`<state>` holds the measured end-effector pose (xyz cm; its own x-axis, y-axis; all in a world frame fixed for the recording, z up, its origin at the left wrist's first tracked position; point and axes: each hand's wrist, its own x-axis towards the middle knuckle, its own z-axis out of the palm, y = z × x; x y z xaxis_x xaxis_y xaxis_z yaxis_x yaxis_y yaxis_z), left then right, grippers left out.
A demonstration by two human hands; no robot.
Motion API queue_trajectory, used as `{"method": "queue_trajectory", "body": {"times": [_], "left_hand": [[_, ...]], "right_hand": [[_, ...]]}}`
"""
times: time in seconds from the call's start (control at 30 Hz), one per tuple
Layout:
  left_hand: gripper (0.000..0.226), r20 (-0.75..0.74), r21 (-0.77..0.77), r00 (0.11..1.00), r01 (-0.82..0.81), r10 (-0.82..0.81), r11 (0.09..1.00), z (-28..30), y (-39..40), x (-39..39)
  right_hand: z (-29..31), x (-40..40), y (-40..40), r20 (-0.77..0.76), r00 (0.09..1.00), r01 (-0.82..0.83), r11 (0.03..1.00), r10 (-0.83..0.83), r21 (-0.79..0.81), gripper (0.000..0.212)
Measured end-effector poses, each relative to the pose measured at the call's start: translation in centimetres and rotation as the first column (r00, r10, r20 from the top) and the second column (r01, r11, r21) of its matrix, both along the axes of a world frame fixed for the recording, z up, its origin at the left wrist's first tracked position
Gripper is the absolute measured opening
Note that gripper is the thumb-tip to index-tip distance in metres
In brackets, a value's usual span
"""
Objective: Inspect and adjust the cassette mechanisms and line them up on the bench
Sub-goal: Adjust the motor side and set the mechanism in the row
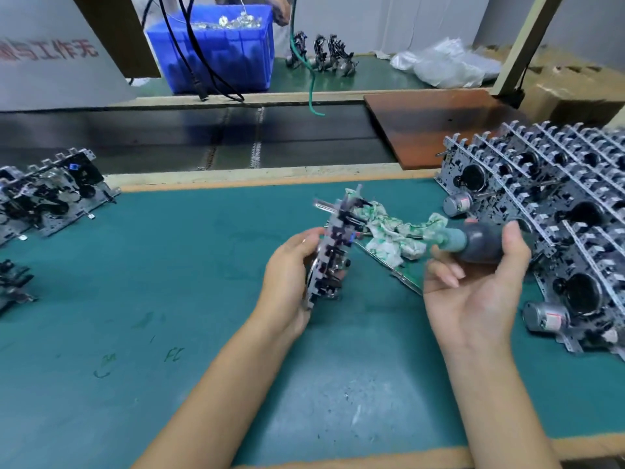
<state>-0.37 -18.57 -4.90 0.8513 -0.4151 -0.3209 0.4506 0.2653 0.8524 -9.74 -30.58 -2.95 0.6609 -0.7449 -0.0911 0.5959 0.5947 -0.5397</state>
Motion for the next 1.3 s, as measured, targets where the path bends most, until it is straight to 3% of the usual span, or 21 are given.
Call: {"method": "queue_trajectory", "body": {"times": [0.07, 0.1, 0.2, 0.37, 0.63, 0.87, 1.0, 1.17, 1.3], "left_hand": [[0.044, -0.327, -0.326, 0.936, 0.014, -0.126, 0.945, -0.1, -0.3, -0.3], [0.045, -0.422, -0.462, 0.883, -0.015, -0.205, 0.887, -0.2, -0.5, -0.6], [0.039, -0.458, -0.663, 0.828, -0.074, -0.325, 0.745, -0.6, -0.7, -1.8], [0.046, -0.431, -0.689, 0.85, -0.093, -0.304, 0.718, -1.4, -0.9, -2.9], [0.02, -0.406, -0.591, 0.887, -0.07, -0.222, 0.804, -1.8, -1.1, -2.9], [0.035, -0.432, -0.621, 0.869, -0.093, -0.24, 0.778, -2.1, -1.1, -2.7], [0.042, -0.451, -0.623, 0.857, -0.105, -0.247, 0.775, -2.4, -1.0, -2.6], [0.034, -0.419, -0.645, 0.87, -0.082, -0.261, 0.76, -2.4, -0.9, -2.6], [0.041, -0.371, -0.629, 0.895, -0.045, -0.248, 0.776, -1.4, -0.2, -1.6]], "right_hand": [[0.0, 0.2, 0.5, -0.018, 0.999, -0.041, 0.999, 0.042, 0.018, 0.025], [-0.1, 0.4, 1.0, -0.043, 0.997, -0.065, 0.998, 0.065, -0.001, 0.028], [-0.7, 0.7, 2.5, -0.116, 0.989, -0.108, 0.983, 0.091, -0.15, 0.033], [-1.0, 0.9, 3.6, -0.221, 0.973, -0.124, 0.954, 0.063, -0.274, 0.034], [-1.3, 1.0, 3.9, -0.264, 0.964, -0.131, 0.914, 0.028, -0.384, 0.026], [-1.5, 1.1, 4.0, -0.269, 0.963, -0.152, 0.885, 0.031, -0.441, 0.027], [-1.6, 1.1, 4.0, -0.258, 0.966, -0.148, 0.884, 0.033, -0.443, 0.026], [-1.4, 0.9, 3.9, -0.251, 0.967, -0.151, 0.898, 0.047, -0.414, 0.024], [-0.7, 0.6, 2.8, -0.169, 0.983, -0.105, 0.965, 0.065, -0.239, 0.026]]}}
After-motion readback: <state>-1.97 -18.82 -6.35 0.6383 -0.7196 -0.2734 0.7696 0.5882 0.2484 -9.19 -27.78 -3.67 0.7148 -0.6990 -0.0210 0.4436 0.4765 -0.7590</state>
